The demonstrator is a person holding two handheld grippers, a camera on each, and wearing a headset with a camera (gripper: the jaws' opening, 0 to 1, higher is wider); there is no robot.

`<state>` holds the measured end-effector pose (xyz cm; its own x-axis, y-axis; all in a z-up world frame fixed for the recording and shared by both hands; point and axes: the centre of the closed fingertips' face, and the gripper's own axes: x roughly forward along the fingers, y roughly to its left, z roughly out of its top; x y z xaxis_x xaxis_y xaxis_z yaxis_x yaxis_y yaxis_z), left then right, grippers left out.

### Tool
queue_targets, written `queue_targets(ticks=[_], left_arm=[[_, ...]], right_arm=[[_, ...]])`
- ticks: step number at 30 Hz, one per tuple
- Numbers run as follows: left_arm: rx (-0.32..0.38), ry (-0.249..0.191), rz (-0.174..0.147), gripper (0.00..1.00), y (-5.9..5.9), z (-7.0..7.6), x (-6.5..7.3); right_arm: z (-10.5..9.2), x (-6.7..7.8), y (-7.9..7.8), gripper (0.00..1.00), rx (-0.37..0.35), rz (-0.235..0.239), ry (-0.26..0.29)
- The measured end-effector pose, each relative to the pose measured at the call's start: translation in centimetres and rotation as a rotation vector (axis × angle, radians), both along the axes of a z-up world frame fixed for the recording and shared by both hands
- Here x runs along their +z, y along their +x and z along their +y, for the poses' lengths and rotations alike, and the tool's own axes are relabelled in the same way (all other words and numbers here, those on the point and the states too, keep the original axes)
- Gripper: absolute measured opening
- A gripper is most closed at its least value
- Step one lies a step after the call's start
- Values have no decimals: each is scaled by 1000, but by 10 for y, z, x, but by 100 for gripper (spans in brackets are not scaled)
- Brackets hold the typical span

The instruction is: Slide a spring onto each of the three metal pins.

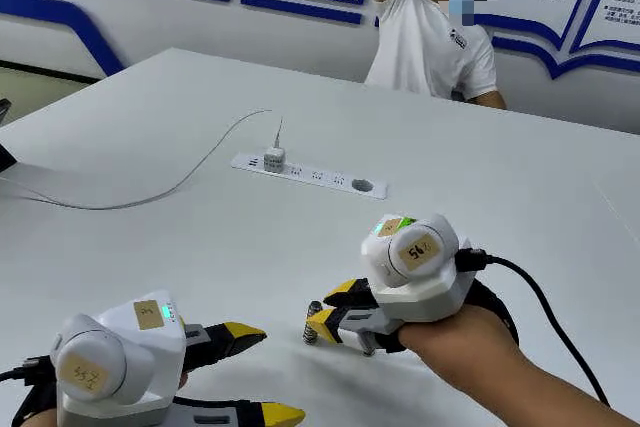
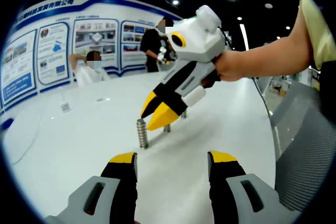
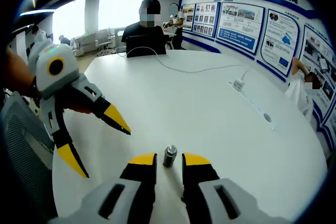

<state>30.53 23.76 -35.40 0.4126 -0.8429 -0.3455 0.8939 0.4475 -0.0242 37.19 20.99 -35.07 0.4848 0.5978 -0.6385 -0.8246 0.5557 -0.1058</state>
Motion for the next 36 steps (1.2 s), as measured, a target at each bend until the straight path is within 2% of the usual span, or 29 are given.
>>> queue_targets(ticks=[21, 36], left_arm=[[-3, -1, -7, 57, 1, -3, 5], [-2, 0, -14, 59, 1, -4, 9]], right_arm=[[-17, 6, -31, 22, -38, -4, 54], [-41, 2, -50, 22, -68, -3, 50]])
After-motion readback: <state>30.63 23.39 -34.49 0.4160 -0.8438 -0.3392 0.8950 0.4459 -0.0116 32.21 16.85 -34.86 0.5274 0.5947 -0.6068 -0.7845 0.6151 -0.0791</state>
